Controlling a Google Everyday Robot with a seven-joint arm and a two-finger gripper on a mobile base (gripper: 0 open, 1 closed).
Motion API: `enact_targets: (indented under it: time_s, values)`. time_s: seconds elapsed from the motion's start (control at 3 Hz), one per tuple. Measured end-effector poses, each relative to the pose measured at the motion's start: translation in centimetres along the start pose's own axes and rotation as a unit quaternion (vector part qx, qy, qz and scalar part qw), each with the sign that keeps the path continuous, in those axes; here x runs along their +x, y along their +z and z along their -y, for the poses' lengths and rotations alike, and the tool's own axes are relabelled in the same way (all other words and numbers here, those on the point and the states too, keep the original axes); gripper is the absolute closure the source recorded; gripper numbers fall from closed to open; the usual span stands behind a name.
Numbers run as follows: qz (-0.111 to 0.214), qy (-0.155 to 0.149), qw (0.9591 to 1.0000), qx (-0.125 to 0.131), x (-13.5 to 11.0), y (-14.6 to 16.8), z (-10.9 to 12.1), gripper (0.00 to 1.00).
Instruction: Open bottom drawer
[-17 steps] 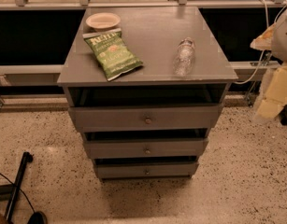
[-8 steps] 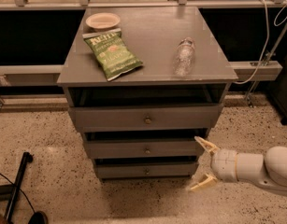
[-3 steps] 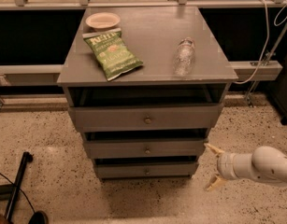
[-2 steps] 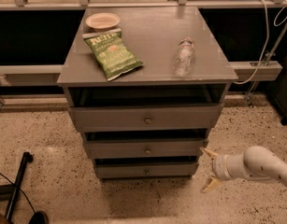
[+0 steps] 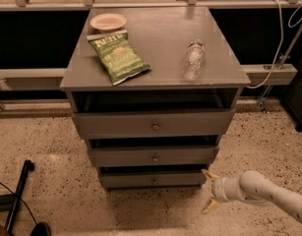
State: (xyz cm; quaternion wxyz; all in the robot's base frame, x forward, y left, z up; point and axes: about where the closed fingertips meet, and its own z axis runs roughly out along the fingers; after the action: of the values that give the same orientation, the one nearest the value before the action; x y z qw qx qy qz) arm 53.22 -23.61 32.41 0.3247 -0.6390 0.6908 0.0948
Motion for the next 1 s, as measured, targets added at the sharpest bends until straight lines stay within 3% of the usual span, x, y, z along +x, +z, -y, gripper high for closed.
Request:
enact_targets:
  time_s: [0.33, 0.67, 1.0]
  values:
    - [0.009, -0.019, 0.9997, 0.009, 0.5, 5.2, -0.5, 0.00]
    - [0.032, -0.013, 0.9994, 0.003, 1.1, 8.5, -0.6, 0.00]
    - [0.031, -0.022, 0.9993, -0.003, 1.0, 12.1, 0.1, 0.00]
